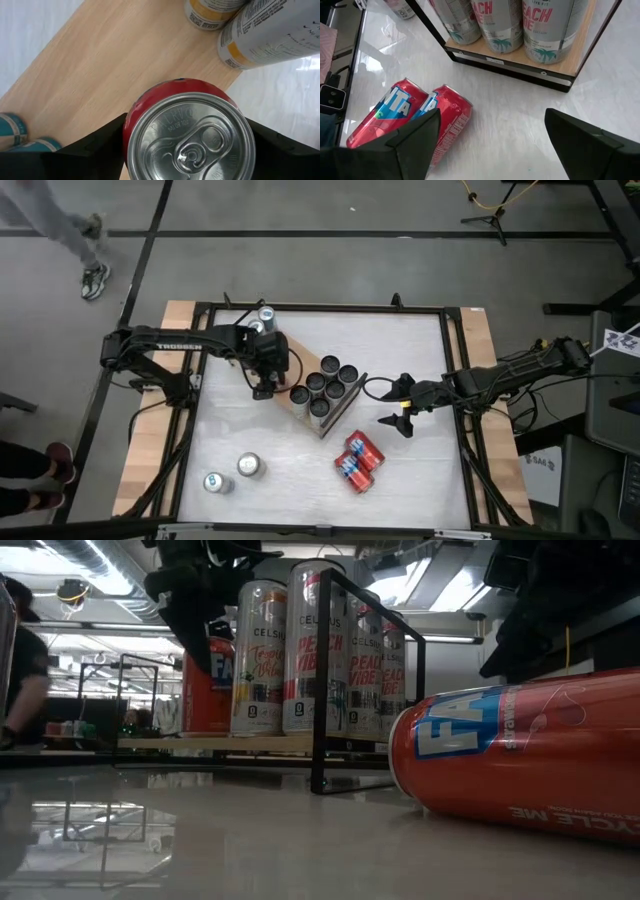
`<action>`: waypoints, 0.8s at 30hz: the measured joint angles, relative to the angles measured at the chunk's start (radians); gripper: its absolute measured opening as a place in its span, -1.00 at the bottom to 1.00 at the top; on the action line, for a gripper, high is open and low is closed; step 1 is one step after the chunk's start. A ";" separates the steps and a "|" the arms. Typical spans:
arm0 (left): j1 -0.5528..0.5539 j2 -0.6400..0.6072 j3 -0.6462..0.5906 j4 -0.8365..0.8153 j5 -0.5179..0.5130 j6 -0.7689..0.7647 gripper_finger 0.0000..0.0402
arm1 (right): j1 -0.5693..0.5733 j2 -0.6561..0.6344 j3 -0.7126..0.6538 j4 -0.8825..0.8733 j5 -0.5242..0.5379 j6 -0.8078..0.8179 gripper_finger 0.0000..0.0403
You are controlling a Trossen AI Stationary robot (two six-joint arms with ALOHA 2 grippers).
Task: Place canned beverage on shelf
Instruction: Put the left red soda can on the shelf
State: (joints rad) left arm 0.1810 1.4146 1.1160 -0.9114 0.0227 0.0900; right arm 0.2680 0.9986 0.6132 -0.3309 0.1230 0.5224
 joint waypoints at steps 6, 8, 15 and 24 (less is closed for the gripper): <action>0.000 0.000 0.000 0.002 -0.003 -0.001 0.50 | 0.000 0.000 0.000 0.000 0.000 0.000 0.75; 0.000 0.000 0.000 0.003 -0.004 -0.001 0.55 | 0.000 0.000 0.000 0.000 0.000 0.000 0.75; 0.000 0.001 0.000 0.011 -0.026 -0.004 0.65 | 0.000 0.000 0.000 0.000 0.000 0.000 0.75; 0.000 0.001 0.000 0.010 -0.065 -0.008 0.66 | 0.000 0.000 0.000 0.000 0.000 -0.003 0.75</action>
State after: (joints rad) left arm 0.1806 1.4155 1.1156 -0.9012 -0.0422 0.0818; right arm 0.2680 0.9988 0.6132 -0.3313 0.1230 0.5194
